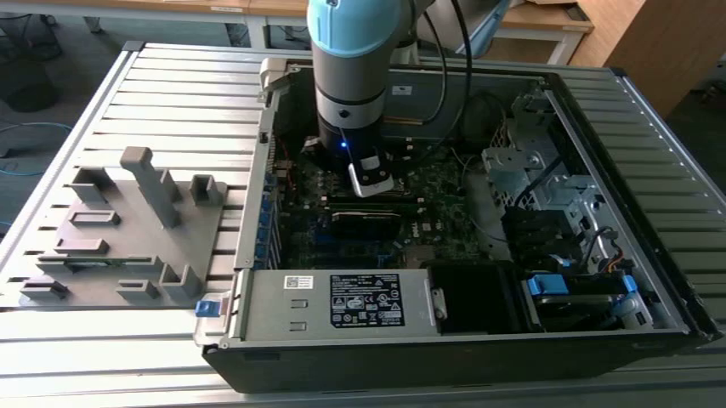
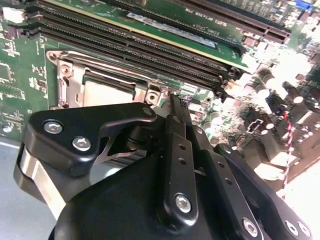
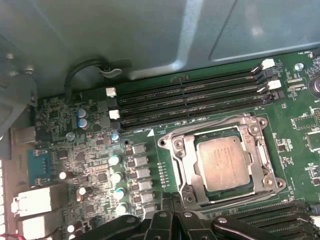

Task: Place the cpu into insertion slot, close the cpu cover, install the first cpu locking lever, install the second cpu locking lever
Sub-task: 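Install the second cpu locking lever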

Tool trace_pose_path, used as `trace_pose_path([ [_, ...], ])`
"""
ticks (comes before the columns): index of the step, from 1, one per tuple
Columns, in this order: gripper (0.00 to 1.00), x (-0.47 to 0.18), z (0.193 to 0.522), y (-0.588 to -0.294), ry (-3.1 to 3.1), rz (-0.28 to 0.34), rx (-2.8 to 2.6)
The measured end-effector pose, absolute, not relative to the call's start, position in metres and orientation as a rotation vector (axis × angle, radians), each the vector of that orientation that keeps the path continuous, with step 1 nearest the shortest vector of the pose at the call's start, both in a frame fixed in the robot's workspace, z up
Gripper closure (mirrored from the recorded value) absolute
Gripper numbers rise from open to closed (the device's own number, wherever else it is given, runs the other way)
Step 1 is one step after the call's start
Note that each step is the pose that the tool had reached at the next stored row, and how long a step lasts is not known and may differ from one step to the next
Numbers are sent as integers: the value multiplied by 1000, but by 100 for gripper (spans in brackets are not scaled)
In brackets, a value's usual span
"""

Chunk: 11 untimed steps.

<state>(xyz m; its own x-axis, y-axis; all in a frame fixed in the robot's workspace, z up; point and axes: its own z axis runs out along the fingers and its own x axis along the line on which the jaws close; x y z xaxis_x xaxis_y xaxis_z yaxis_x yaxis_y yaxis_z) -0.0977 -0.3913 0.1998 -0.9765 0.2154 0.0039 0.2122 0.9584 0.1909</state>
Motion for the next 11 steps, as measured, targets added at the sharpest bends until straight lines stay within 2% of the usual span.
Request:
trace_pose_path([
  [11,90,-95,193,-391,3093,293,340],
])
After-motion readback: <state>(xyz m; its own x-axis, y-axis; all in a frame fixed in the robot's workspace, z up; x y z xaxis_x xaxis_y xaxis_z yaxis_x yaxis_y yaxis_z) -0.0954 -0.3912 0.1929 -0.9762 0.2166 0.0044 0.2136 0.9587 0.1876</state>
